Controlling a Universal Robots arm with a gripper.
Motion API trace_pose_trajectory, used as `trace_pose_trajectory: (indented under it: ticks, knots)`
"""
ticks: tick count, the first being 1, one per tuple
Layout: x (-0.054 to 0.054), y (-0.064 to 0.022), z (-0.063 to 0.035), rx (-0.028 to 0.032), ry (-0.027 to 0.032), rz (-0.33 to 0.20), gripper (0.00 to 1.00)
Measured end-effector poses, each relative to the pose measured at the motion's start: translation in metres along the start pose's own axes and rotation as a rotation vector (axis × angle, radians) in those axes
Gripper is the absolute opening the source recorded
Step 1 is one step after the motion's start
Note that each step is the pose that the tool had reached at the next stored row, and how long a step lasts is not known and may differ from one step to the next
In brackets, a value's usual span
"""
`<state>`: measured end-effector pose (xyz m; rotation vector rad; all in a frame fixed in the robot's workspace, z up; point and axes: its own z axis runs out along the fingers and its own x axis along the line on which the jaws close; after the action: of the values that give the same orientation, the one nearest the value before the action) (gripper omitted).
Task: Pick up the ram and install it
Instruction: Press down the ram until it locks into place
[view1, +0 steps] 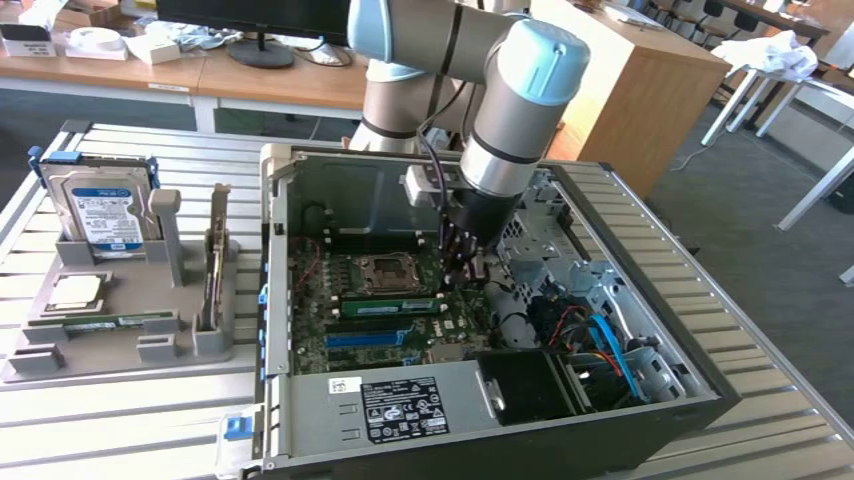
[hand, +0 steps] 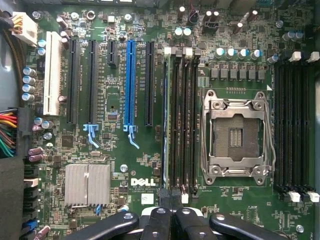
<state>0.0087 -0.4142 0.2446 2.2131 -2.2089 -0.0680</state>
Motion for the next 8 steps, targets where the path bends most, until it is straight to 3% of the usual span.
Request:
trace_pose_trajectory:
  ticks: [3,8]
  knots:
    - [0.0002,-0.0003,0.0084,0.0001,-0.0001,0.000,0.10]
    - [-0.0032,-0.0003,0.0091,0.0000,-0.0001,0.000,0.10]
